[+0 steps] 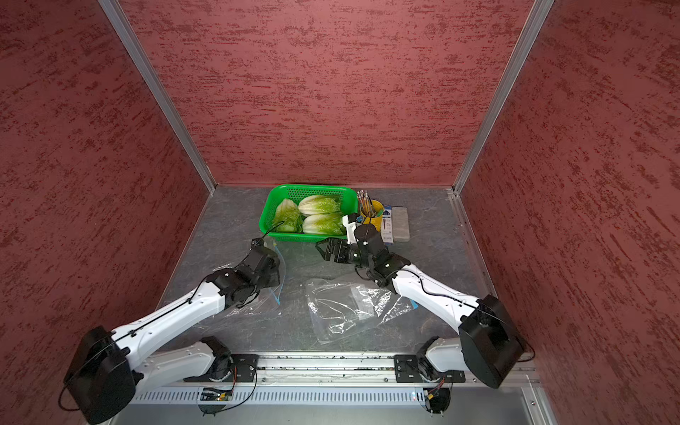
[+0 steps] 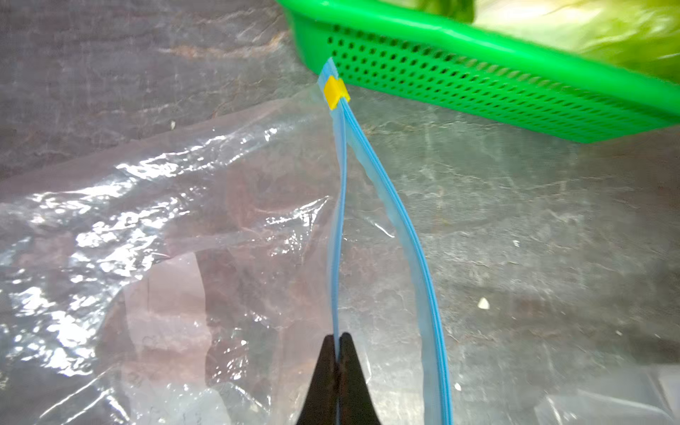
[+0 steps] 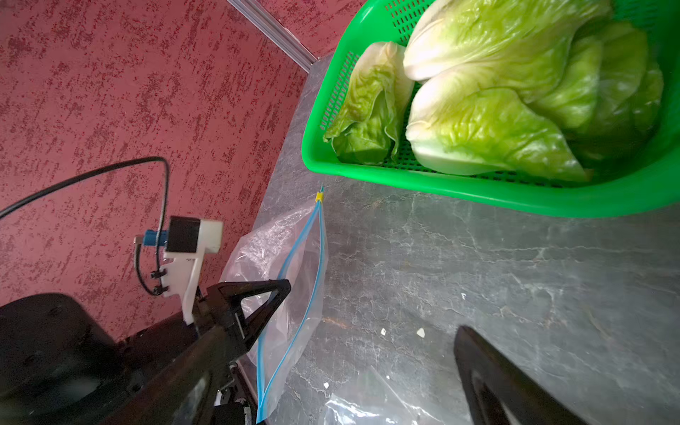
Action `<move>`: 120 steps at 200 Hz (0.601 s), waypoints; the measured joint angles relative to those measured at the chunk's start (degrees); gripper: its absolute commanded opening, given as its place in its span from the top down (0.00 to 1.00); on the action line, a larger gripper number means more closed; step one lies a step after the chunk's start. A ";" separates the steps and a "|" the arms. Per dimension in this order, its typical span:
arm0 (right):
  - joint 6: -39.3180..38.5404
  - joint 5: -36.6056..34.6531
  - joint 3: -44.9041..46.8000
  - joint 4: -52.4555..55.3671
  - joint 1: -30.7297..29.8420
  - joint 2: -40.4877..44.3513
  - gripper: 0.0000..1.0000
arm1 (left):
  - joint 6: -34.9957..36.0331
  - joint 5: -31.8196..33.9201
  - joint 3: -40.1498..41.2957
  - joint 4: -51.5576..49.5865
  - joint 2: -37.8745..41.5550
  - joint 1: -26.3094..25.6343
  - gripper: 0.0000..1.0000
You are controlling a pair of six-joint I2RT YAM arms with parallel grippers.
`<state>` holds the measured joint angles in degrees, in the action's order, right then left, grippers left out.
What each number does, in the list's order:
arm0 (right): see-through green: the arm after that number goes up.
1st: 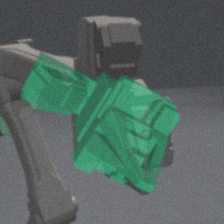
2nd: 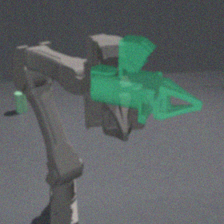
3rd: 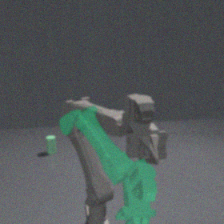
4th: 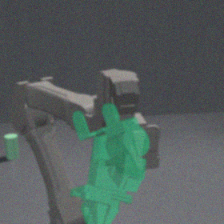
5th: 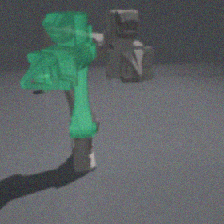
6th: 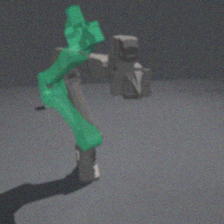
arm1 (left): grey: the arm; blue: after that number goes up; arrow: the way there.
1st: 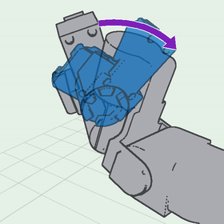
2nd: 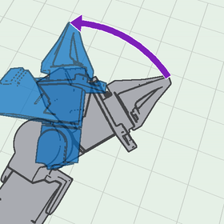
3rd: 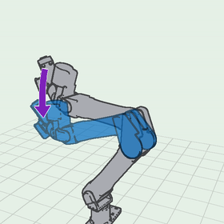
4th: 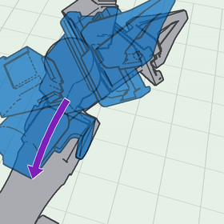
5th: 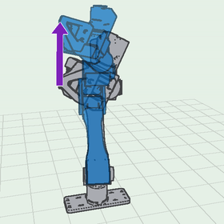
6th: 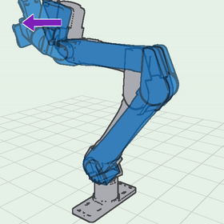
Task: Put the chinese cabbages into a zipper bag and zip it
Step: Pick up the zipper food storage bag at the center of the board, then open the zipper of the food storage bag at the center of the board.
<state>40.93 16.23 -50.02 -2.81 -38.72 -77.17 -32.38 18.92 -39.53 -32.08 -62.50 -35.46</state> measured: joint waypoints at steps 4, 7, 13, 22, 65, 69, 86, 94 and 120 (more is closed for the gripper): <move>-0.11 -0.17 -0.42 0.35 -0.15 0.00 0.01 | 0.42 -0.26 0.00 0.00 0.92 -0.31 1.00; -0.17 -0.26 -0.74 0.63 -0.26 0.00 0.01 | 0.76 -0.48 0.00 -0.02 1.44 -0.48 1.00; -0.37 -0.52 -1.29 1.22 -0.50 0.00 0.01 | 1.40 -0.90 0.00 -0.02 2.56 -0.87 1.00; -0.61 -0.90 -2.08 2.05 -0.92 0.00 0.01 | 2.58 -1.66 0.00 0.00 4.22 -1.38 1.00; -0.85 -2.27 -5.01 5.25 -3.63 -0.04 0.01 | 7.96 -5.44 0.00 0.96 6.69 -4.70 1.00; -0.83 -2.43 -5.35 5.35 -3.96 -0.07 0.01 | 8.48 -5.66 0.00 1.27 6.60 -5.07 1.00; -0.59 -2.86 -6.51 5.62 -5.16 -0.24 0.01 | 9.99 -6.43 0.00 2.58 5.75 -6.40 1.00; -0.37 -2.99 -6.88 5.53 -5.68 -0.44 0.01 | 10.45 -6.71 -0.02 3.28 5.11 -6.80 1.00; 0.39 -3.17 -8.39 5.40 -6.86 -2.45 0.01 | 11.63 -8.09 0.00 4.98 3.78 -7.63 1.00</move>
<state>41.32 13.06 -58.41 2.59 -45.58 -79.61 -20.75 10.83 -39.53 -27.09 -58.72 -43.09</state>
